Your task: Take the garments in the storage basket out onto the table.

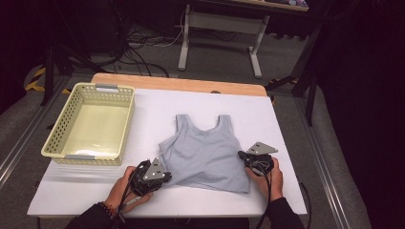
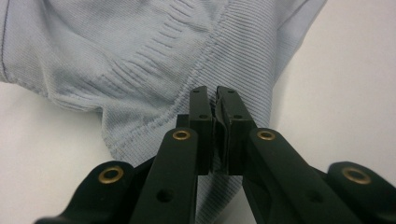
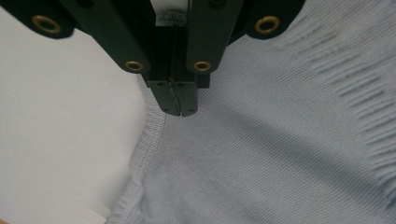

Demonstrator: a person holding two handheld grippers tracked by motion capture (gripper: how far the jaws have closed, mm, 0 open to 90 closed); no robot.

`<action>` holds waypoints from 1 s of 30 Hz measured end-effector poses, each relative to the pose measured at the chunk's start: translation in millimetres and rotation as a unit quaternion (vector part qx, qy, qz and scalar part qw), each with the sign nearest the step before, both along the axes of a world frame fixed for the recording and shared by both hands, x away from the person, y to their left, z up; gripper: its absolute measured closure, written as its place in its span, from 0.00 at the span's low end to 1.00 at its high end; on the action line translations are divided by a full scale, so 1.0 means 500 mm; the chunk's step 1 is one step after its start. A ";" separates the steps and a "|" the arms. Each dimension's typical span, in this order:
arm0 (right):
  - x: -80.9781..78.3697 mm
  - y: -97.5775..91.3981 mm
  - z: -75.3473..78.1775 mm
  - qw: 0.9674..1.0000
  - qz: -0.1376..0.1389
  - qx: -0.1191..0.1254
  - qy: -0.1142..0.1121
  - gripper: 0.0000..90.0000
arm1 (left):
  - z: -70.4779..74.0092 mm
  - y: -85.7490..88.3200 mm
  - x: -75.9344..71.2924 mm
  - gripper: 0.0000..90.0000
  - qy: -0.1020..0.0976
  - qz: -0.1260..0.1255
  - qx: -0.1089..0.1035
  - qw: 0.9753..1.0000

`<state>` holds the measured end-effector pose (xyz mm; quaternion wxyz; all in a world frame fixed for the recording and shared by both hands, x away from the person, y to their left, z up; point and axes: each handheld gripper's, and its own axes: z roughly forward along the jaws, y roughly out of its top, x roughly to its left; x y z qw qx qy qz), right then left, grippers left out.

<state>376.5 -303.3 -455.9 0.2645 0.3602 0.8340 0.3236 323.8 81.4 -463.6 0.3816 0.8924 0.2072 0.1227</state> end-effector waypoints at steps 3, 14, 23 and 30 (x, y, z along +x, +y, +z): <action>0.001 0.000 0.003 1.000 -0.001 0.001 -0.003 1.00 | 0.010 0.001 0.001 0.86 -0.020 0.005 -0.007 1.000; -0.113 0.024 0.075 0.993 0.082 0.083 -0.036 0.89 | 0.025 0.010 -0.009 0.64 -0.028 -0.019 -0.013 0.999; -0.198 0.011 0.012 0.991 0.122 0.056 0.021 0.66 | 0.003 -0.001 -0.014 0.54 -0.029 -0.018 0.035 0.999; -0.191 -0.011 0.000 0.994 0.108 0.027 0.025 0.98 | 0.002 0.014 0.000 0.82 -0.016 -0.023 0.027 0.999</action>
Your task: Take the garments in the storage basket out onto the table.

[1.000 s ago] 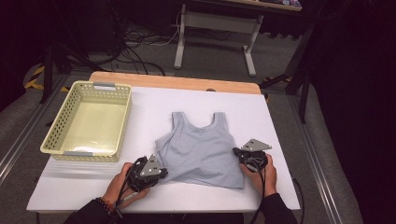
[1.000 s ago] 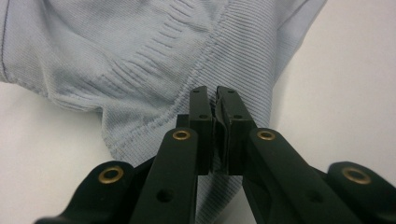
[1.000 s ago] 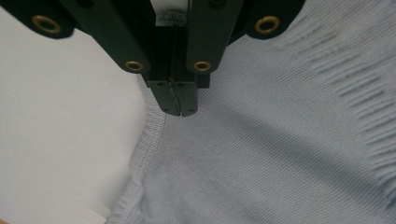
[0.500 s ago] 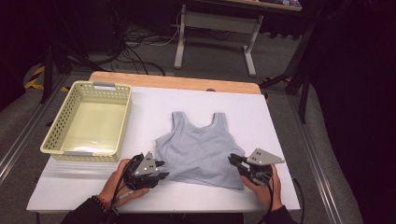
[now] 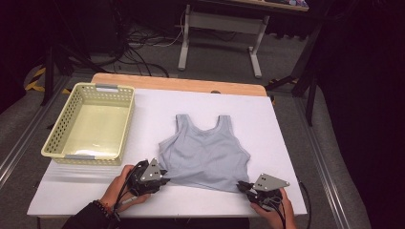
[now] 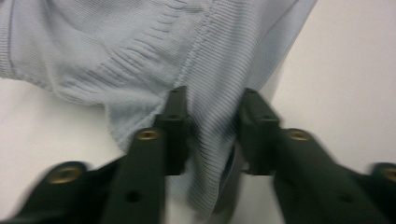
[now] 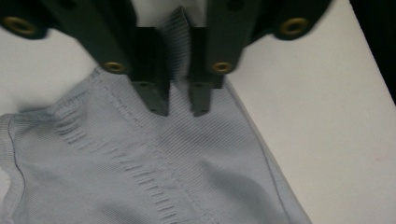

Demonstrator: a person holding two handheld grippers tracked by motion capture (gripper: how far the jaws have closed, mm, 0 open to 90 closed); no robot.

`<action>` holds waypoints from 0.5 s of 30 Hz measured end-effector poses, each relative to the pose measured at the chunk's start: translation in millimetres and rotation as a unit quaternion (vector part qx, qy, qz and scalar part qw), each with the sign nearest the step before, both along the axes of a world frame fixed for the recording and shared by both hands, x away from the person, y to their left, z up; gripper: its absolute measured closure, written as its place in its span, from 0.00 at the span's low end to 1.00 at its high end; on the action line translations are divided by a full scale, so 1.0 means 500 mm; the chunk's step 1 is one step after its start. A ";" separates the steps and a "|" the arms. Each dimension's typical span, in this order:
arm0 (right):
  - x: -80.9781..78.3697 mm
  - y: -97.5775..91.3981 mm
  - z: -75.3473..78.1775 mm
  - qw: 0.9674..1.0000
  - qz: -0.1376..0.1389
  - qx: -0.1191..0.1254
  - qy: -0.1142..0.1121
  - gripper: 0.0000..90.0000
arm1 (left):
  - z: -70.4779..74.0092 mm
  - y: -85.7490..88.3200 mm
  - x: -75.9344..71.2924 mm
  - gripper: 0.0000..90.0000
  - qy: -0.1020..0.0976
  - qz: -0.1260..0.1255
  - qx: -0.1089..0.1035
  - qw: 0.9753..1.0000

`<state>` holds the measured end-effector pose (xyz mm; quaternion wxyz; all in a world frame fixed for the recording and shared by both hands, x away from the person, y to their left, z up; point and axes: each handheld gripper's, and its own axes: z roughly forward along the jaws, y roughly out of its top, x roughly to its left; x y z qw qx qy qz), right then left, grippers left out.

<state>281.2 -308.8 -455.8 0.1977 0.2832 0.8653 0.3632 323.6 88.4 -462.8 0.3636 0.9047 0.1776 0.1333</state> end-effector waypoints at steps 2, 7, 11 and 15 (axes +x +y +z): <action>0.000 -0.001 0.001 1.000 -0.002 -0.001 0.000 1.00 | 0.002 0.003 -0.001 0.92 0.006 -0.002 -0.001 1.000; -0.007 -0.010 0.017 1.000 -0.015 -0.014 -0.024 1.00 | 0.027 0.001 -0.024 0.95 -0.007 -0.022 -0.021 1.000; -0.010 -0.033 0.033 0.998 -0.039 0.010 -0.042 1.00 | 0.036 0.001 -0.041 0.94 -0.013 -0.025 -0.024 0.999; -0.011 -0.043 0.042 0.998 -0.046 0.021 -0.046 1.00 | 0.030 0.006 -0.050 0.87 -0.005 -0.021 -0.026 0.999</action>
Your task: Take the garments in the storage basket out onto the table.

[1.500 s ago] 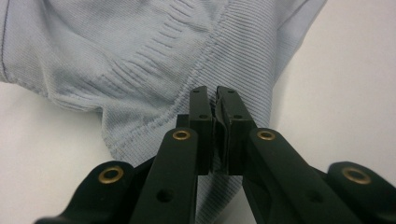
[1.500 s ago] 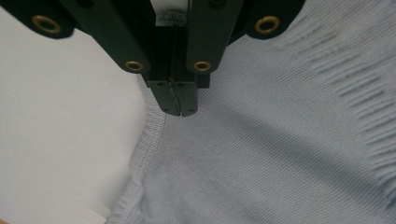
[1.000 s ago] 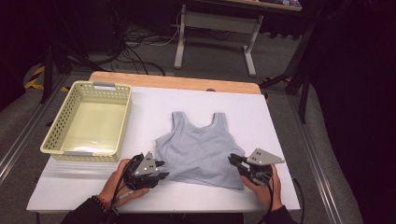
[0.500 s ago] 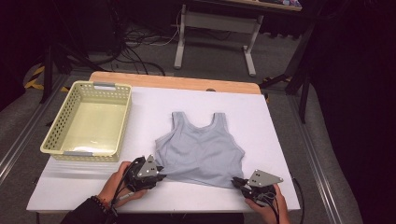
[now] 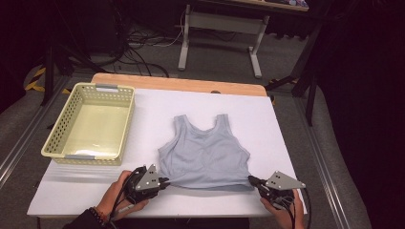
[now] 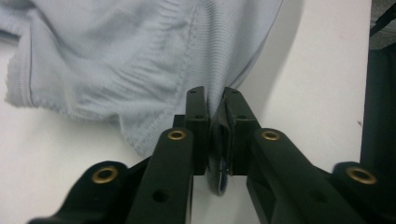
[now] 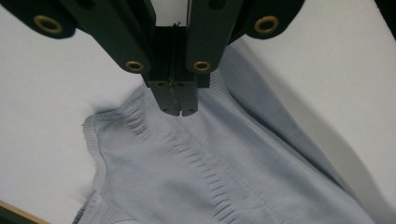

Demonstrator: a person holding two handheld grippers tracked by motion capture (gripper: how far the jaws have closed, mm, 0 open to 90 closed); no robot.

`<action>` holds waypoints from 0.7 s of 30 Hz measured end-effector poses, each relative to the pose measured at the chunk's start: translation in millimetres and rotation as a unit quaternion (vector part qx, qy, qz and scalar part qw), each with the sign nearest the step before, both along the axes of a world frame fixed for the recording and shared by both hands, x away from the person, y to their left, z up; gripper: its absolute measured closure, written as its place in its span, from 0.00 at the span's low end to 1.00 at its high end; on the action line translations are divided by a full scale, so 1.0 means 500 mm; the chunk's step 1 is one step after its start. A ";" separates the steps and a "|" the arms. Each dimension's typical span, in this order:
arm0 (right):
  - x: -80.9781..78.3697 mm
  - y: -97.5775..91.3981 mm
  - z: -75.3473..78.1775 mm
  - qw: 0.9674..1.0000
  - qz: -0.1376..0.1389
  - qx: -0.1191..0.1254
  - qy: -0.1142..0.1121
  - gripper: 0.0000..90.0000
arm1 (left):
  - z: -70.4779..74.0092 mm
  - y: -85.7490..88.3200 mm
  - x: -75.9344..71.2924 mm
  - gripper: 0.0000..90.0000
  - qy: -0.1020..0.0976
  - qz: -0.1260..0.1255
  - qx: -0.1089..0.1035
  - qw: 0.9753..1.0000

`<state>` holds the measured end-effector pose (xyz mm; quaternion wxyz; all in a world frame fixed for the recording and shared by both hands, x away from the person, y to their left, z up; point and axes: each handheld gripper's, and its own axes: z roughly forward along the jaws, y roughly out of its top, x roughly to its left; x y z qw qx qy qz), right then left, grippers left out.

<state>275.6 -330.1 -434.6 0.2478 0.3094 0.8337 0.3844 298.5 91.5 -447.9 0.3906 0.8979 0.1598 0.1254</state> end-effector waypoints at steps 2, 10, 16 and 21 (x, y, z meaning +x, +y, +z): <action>0.001 -0.001 -0.001 1.000 -0.005 0.000 0.001 1.00 | 0.005 0.012 -0.004 0.84 0.004 0.009 -0.021 1.000; 0.003 -0.002 0.002 1.000 -0.011 0.000 0.001 1.00 | 0.033 0.035 0.004 0.82 -0.010 0.035 -0.068 0.997; 0.008 0.009 0.034 0.999 -0.018 0.046 -0.018 0.93 | 0.042 0.001 0.041 0.92 -0.040 0.054 -0.040 0.997; 0.029 0.069 0.053 0.998 -0.002 0.050 -0.034 1.00 | 0.034 -0.023 0.095 0.97 -0.038 0.067 -0.034 0.996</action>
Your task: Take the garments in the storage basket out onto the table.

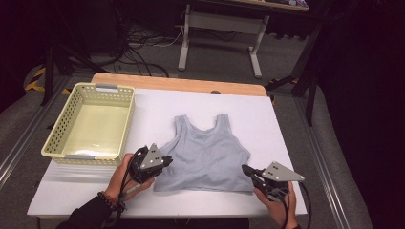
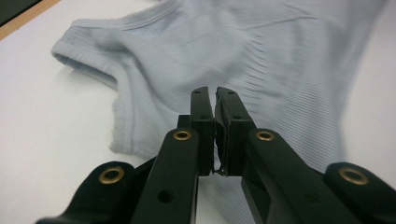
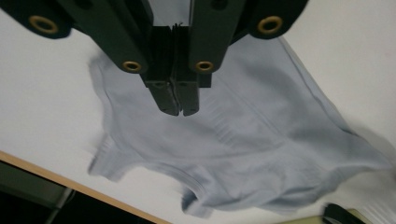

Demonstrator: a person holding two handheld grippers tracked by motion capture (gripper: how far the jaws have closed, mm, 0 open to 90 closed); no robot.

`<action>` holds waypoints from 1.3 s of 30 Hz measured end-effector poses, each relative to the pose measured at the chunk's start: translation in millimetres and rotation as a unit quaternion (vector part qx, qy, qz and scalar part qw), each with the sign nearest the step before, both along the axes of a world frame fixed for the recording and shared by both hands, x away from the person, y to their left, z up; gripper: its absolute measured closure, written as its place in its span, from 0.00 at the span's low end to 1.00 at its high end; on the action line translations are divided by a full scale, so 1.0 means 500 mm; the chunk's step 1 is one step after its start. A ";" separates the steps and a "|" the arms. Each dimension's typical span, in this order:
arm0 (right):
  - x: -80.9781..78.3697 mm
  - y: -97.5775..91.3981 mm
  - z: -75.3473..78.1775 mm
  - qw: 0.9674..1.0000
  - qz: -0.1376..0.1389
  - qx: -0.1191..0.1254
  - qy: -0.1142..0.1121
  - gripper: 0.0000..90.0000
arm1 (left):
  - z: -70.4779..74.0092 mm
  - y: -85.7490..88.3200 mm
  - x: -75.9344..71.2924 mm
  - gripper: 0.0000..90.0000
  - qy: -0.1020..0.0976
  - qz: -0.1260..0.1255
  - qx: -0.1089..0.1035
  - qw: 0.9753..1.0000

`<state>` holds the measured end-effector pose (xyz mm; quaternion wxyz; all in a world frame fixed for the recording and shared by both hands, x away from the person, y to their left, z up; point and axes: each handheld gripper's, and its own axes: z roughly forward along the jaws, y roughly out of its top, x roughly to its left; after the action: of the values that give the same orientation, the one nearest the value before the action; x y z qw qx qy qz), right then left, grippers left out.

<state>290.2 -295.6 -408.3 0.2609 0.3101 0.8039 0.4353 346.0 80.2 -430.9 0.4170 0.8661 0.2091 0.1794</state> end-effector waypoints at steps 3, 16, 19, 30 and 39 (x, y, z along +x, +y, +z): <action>0.017 0.037 -0.005 1.000 0.013 -0.003 0.002 1.00 | -0.015 -0.017 0.035 0.97 0.004 0.019 0.010 1.000; 0.108 0.128 -0.078 0.995 0.018 -0.085 0.046 1.00 | -0.066 -0.007 0.078 0.97 0.034 0.054 0.034 0.997; 0.110 0.093 -0.079 0.993 -0.005 -0.104 0.054 1.00 | -0.070 0.000 0.078 0.97 0.037 0.053 0.024 0.998; 0.141 -0.025 -0.092 0.993 -0.064 -0.049 0.086 1.00 | -0.073 0.003 0.079 0.98 0.039 0.048 0.017 0.998; 0.138 -0.044 -0.092 0.992 -0.077 -0.047 0.084 1.00 | -0.073 0.002 0.077 0.98 0.037 0.048 0.019 0.998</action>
<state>359.2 -317.8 -454.3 0.2390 0.3939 0.8164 0.3481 384.6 81.2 -467.4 0.3836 0.8689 0.2618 0.1711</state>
